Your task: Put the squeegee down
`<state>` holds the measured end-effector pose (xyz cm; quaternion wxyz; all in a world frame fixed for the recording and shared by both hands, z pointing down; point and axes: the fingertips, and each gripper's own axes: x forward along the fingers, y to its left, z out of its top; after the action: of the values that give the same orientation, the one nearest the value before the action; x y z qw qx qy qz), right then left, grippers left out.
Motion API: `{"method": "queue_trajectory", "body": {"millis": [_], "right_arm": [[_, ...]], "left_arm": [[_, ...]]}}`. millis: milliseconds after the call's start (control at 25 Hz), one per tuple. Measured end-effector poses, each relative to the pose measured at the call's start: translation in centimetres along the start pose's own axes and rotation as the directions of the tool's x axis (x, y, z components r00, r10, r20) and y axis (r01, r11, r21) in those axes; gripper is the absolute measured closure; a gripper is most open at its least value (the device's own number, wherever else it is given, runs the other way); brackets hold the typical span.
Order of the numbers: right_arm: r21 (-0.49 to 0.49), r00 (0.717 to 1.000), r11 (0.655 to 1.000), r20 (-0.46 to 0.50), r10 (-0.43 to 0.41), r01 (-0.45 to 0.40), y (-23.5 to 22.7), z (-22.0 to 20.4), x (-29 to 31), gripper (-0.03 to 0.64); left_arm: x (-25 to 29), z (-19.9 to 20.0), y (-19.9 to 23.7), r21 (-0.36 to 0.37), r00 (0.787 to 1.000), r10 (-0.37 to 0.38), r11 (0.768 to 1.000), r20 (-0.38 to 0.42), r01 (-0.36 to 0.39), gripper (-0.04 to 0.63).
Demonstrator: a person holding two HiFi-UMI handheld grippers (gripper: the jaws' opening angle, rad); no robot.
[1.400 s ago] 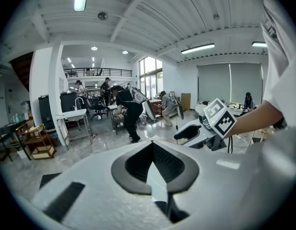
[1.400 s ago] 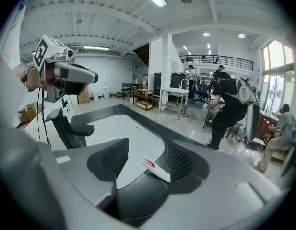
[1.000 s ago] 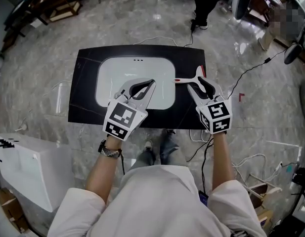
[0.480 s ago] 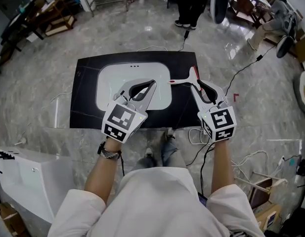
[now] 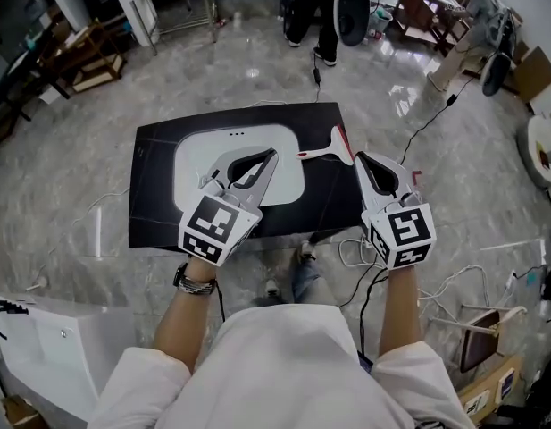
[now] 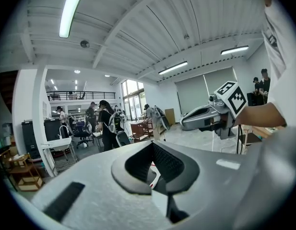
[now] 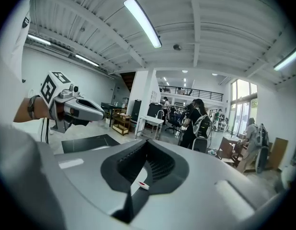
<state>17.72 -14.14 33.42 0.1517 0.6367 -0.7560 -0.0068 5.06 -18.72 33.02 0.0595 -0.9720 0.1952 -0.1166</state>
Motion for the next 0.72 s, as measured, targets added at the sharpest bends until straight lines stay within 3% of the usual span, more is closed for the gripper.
{"method": "queue_trajectory", "body": {"millis": [320, 720], "right_arm": [[0.026, 0.995, 0.996, 0.054, -0.083, 0.082, 0.2, 2.8, -4.4, 0.611], [0.06, 0.991, 0.993, 0.086, -0.103, 0.098, 0.9, 4.8, -8.0, 0.611]], "left_arm": [[-1.9, 2.8, -0.9, 0.048, 0.998, -0.001, 0.999, 0.068, -0.002, 0.589], [-3.0, 5.7, -2.3, 0.086, 0.991, -0.032, 0.996, 0.13, 0.021, 0.589]]}}
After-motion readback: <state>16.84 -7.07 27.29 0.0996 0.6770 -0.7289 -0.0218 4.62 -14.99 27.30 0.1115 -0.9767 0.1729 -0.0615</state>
